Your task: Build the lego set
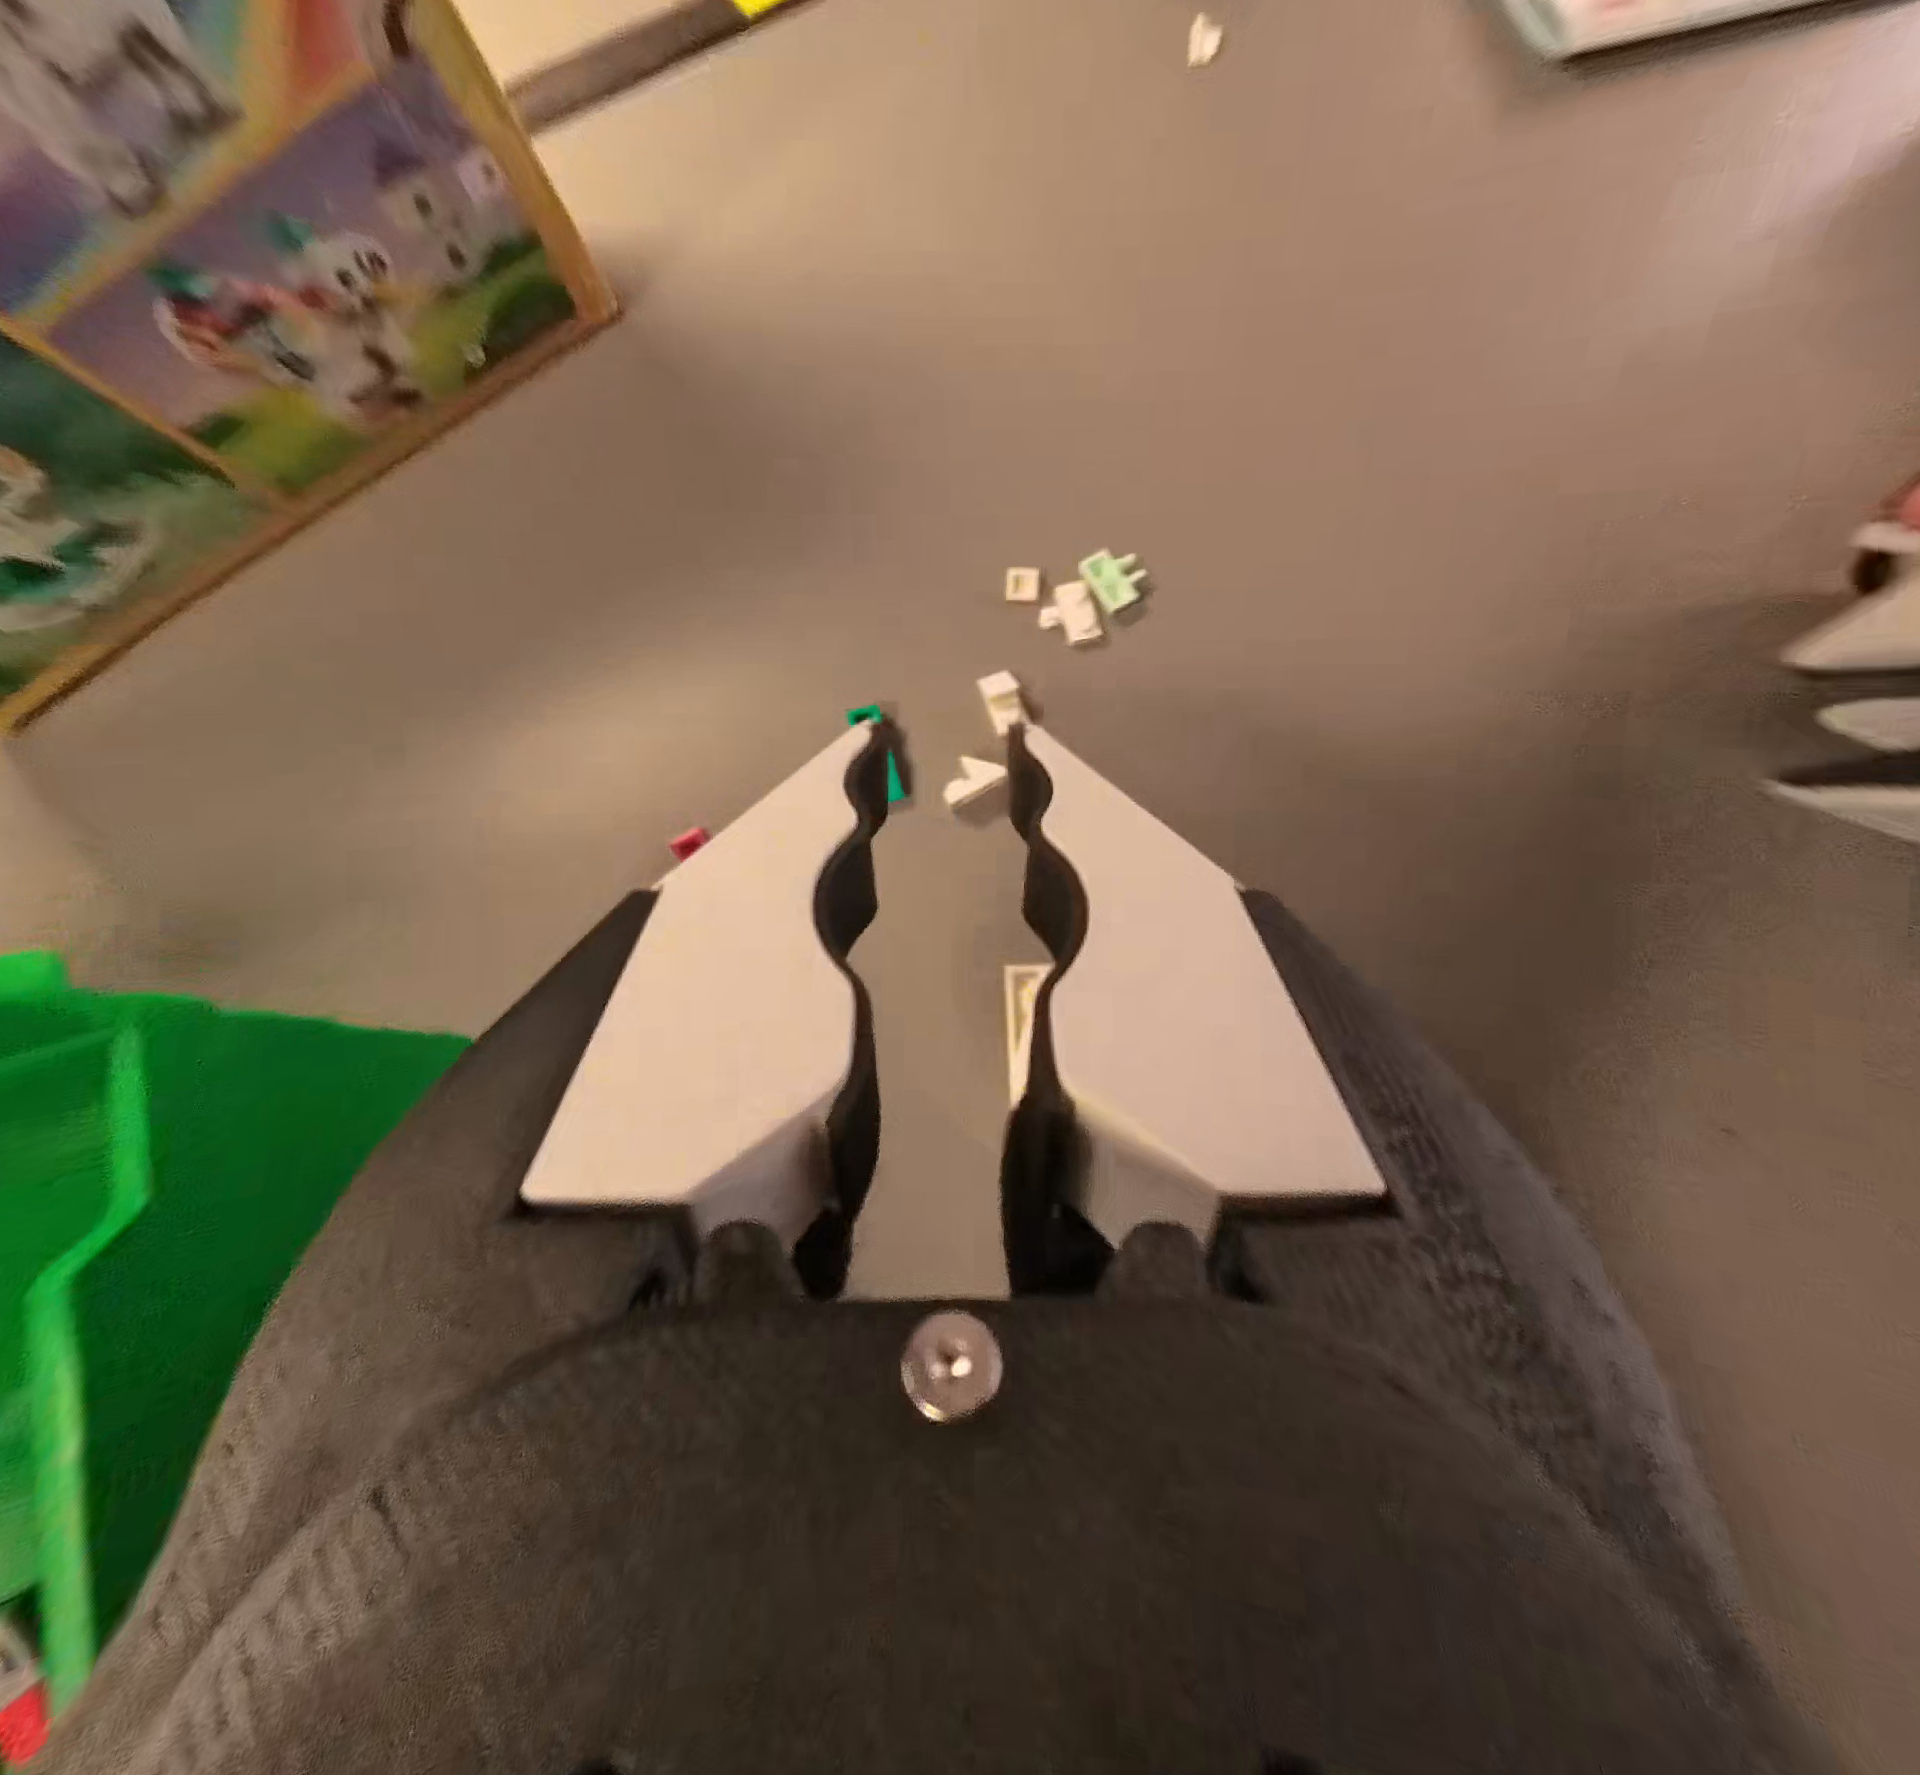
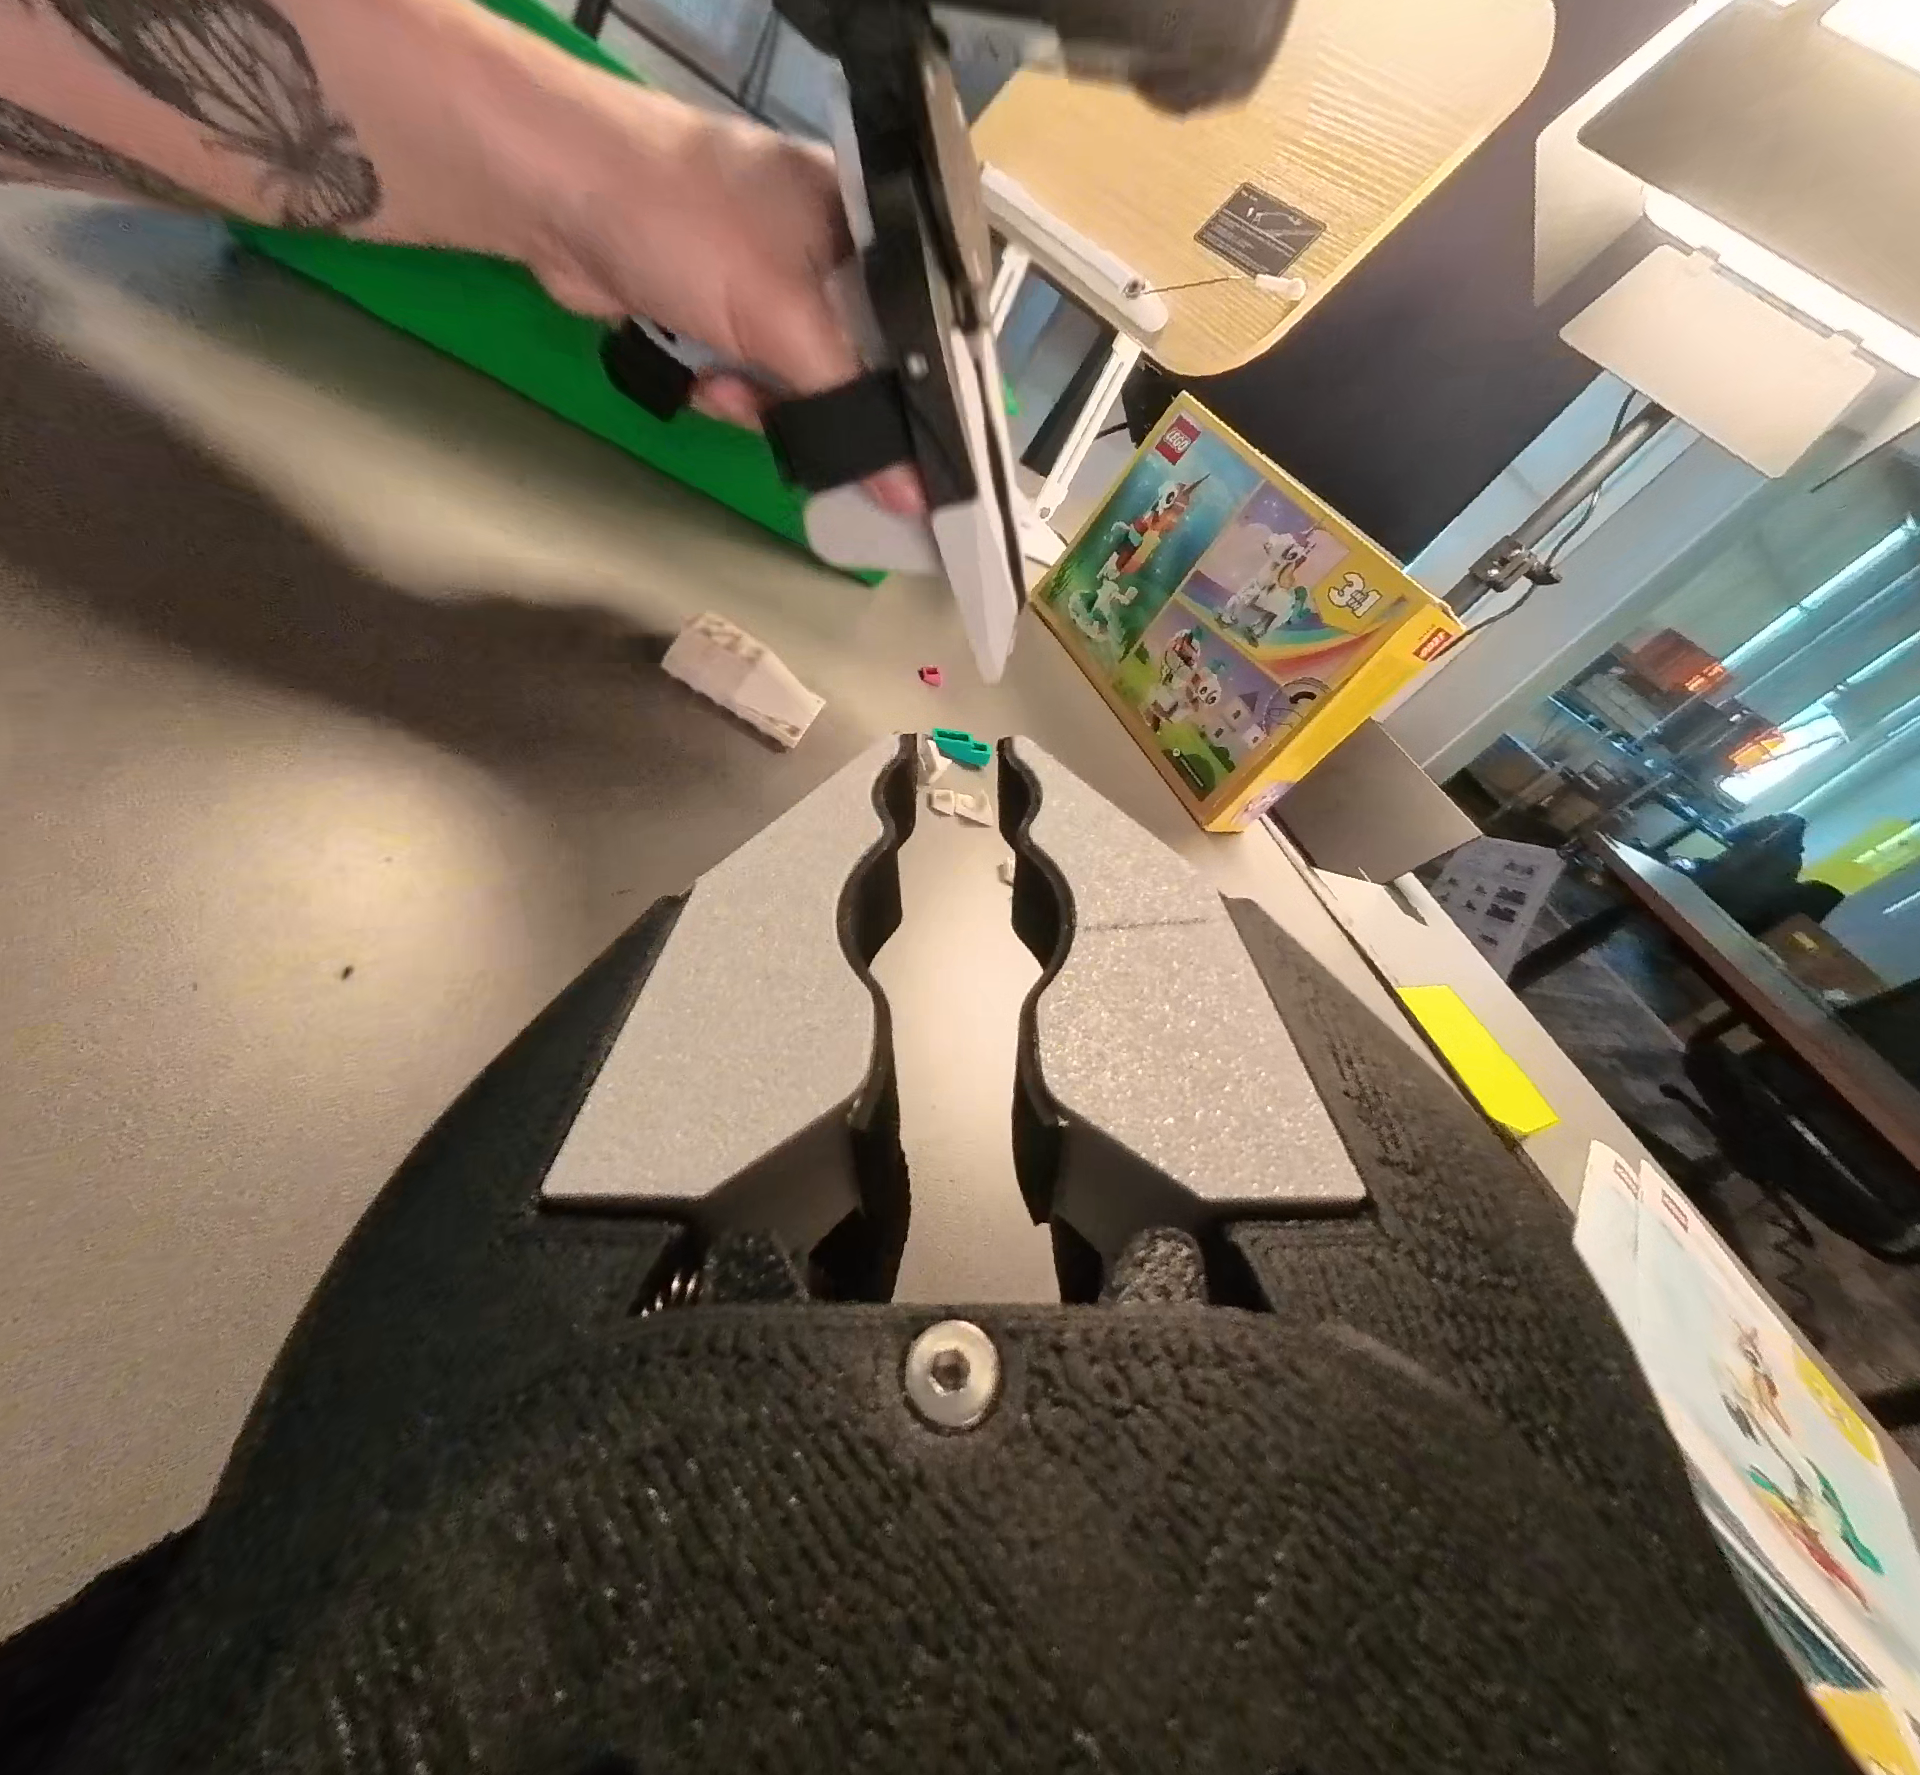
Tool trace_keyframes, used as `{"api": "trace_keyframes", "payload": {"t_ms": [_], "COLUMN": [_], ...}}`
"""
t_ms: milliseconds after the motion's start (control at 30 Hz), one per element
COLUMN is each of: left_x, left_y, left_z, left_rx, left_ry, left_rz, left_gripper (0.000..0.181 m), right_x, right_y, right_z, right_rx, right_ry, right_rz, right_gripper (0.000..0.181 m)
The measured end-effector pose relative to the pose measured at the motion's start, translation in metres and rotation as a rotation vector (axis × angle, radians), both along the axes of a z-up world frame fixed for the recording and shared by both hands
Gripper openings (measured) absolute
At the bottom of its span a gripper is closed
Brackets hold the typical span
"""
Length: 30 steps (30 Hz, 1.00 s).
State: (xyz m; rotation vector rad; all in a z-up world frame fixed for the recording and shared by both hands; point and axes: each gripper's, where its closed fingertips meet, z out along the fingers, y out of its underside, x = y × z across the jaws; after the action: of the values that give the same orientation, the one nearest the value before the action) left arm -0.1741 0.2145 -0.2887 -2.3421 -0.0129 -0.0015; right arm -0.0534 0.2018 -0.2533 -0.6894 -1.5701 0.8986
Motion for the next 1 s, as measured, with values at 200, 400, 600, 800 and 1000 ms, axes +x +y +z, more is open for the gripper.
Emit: {"api": "trace_keyframes", "payload": {"t_ms": [200, 400, 600, 800, 1000], "left_x": [-0.015, -0.012, 0.010, -0.060, -0.114], "left_y": [0.010, 0.003, -0.045, -0.150, -0.218], "left_z": [-0.034, -0.042, 0.055, 0.104, 0.058], "left_rx": [-0.072, -0.107, 0.170, 0.200, -0.040], "left_ry": [0.010, -0.052, 0.002, 0.242, 0.158], "left_rz": [0.044, 0.045, 0.046, 0.386, 0.635], "left_gripper": [0.024, 0.011, 0.006, 0.007, 0.017], "right_x": [-0.001, -0.001, 0.000, 0.000, -0.001], "right_y": [-0.001, -0.001, 0.000, 0.000, 0.000], "right_z": [-0.001, -0.002, -0.001, -0.002, -0.003], "right_rx": [-0.006, -0.011, -0.023, -0.017, -0.012], "right_ry": [-0.006, -0.013, -0.012, -0.013, -0.017], "right_rz": [0.006, 0.010, 0.011, 0.009, 0.008], "right_gripper": [0.013, 0.013, 0.013, 0.013, 0.012]}}
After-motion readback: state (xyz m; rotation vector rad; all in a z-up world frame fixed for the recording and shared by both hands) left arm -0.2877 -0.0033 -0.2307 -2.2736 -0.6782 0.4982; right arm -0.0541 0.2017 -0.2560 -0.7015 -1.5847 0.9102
